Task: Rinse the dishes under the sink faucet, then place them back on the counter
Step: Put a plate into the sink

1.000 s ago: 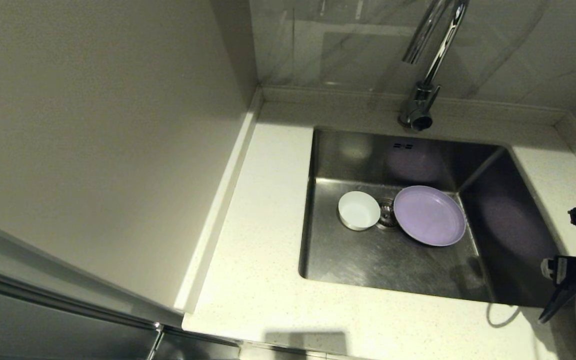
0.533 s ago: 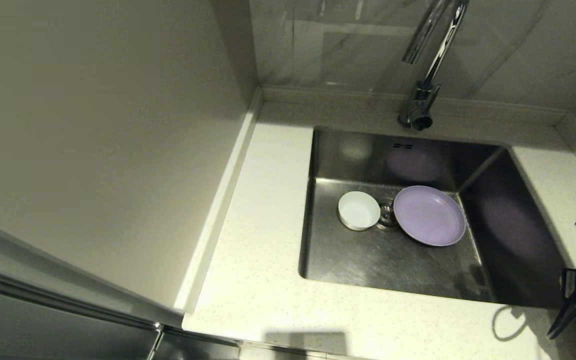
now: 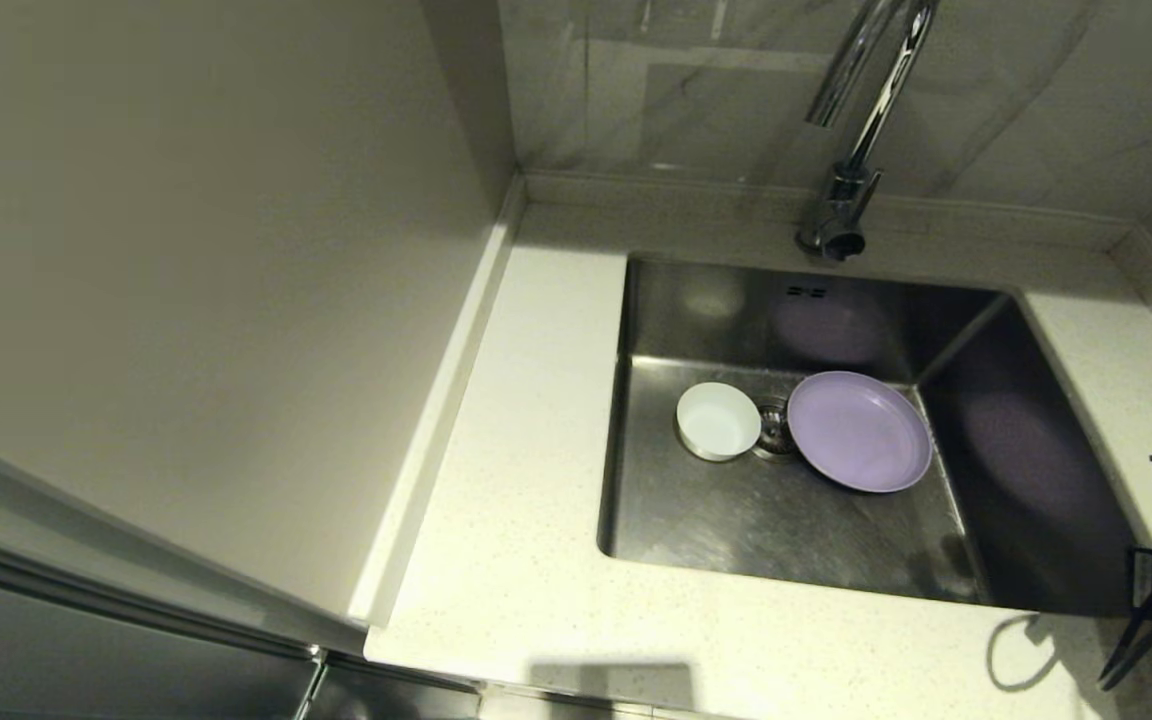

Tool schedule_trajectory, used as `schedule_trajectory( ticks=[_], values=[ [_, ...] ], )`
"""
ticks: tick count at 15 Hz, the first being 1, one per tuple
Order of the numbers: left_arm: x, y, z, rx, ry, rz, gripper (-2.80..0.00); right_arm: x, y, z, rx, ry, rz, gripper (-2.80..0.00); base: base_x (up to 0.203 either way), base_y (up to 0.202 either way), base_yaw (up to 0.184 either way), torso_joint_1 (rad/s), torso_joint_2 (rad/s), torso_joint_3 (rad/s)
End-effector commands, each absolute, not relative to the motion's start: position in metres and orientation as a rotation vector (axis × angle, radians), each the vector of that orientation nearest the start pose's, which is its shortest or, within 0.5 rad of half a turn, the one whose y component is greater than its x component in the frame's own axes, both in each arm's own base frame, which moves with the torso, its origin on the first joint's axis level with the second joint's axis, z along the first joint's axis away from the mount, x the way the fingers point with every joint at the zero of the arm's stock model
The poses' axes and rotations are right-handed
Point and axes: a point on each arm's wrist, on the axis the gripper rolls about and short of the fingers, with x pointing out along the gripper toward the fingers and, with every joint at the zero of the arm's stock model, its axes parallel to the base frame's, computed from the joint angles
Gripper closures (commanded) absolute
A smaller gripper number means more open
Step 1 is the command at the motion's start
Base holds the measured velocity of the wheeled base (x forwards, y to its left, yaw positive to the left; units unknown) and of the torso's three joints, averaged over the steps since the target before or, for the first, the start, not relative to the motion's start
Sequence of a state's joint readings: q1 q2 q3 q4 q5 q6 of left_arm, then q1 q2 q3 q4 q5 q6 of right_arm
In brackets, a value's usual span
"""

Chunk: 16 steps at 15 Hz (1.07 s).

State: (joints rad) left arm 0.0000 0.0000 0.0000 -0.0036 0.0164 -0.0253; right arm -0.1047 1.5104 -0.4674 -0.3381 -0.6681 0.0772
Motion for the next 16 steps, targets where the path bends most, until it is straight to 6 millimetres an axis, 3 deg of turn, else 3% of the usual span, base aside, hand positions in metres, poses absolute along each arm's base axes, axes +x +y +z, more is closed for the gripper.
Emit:
schedule_trajectory(
  ticks=[1,5,9,12,16],
  values=[
    [-0.023,0.0,0.076,-0.026,-0.008,0.017,0.0,0.206,-0.036,0.126,-0.128,0.65,-0.769,0.0,0.0,0.0,0.0,0.0,0.0,0.0],
    [-0.023,0.0,0.076,-0.026,-0.008,0.017,0.0,0.189,-0.031,0.134,-0.146,0.616,-0.742,0.0,0.0,0.0,0.0,0.0,0.0,0.0],
    [-0.023,0.0,0.076,-0.026,-0.008,0.017,0.0,0.175,-0.002,0.153,-0.182,0.503,-0.572,0.0,0.0,0.0,0.0,0.0,0.0,0.0],
    [-0.023,0.0,0.076,-0.026,-0.008,0.017,0.0,0.185,0.024,0.176,-0.193,0.409,-0.44,0.0,0.0,0.0,0.0,0.0,0.0,0.0],
    [-0.023,0.0,0.076,-0.026,-0.008,0.017,0.0,0.213,0.058,0.189,-0.273,0.39,-0.303,0.0,0.0,0.0,0.0,0.0,0.0,0.0]
  ],
)
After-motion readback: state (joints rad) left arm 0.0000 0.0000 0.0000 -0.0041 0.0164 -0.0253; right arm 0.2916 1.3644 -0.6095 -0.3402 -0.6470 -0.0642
